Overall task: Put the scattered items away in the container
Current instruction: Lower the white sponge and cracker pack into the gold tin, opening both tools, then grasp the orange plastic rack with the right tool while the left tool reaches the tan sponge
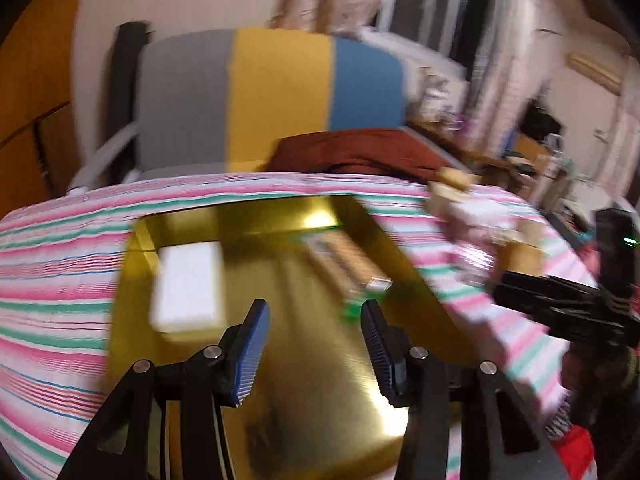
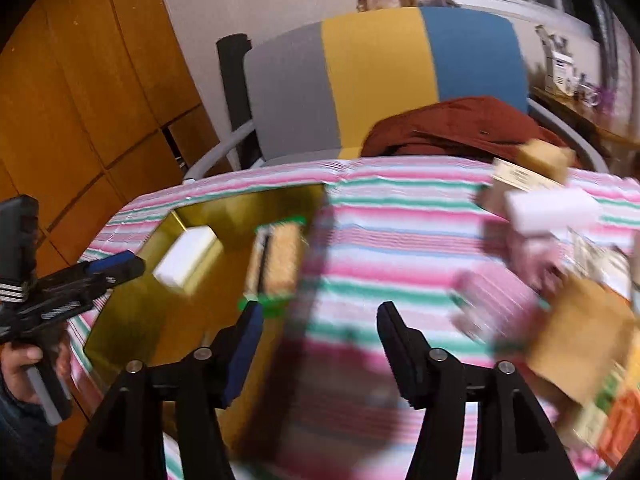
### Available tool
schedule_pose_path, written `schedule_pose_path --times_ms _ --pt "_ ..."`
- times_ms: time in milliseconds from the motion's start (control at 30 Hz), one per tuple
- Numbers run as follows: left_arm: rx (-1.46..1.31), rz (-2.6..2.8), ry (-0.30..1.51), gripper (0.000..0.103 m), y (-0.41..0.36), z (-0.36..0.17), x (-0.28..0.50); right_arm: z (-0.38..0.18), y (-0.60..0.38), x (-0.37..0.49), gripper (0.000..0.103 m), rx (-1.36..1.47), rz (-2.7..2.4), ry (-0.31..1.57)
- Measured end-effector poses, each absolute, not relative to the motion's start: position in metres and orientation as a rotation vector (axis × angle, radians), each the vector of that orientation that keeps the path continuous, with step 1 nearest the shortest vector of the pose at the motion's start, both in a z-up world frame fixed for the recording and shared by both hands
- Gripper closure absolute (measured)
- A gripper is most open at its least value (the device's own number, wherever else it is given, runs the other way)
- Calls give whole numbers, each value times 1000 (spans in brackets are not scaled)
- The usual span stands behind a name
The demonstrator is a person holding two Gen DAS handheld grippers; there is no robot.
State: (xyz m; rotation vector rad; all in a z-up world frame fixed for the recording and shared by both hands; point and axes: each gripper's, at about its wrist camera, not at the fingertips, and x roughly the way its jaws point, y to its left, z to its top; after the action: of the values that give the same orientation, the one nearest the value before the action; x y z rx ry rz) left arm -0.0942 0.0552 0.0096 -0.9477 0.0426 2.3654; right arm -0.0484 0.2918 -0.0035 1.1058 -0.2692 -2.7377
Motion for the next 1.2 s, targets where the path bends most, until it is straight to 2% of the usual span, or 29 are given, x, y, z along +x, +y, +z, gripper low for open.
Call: schedule_pose_path --times_ms 100,300,367,500,767,1033,1200 --pt "-907 2253 48 53 82 13 -64 -5 322 -17 40 1123 -2783 -277" --pt "-882 2037 134 52 144 5 -9 0 389 47 29 1149 -2883 -283" --pt "-887 1973 168 52 165 -3 7 2 408 66 23 1169 -2903 -248" --pt "-905 1875 234 52 197 -22 28 6 433 88 20 1251 -2904 -113" --pt "-942 1796 315 52 228 -50 40 12 468 73 13 1458 -2730 141" --pt "-965 1780 328 52 230 -60 37 -20 466 38 12 1667 -2486 390" --pt "-970 1769 328 52 234 -64 37 -31 472 27 12 1708 -2437 399"
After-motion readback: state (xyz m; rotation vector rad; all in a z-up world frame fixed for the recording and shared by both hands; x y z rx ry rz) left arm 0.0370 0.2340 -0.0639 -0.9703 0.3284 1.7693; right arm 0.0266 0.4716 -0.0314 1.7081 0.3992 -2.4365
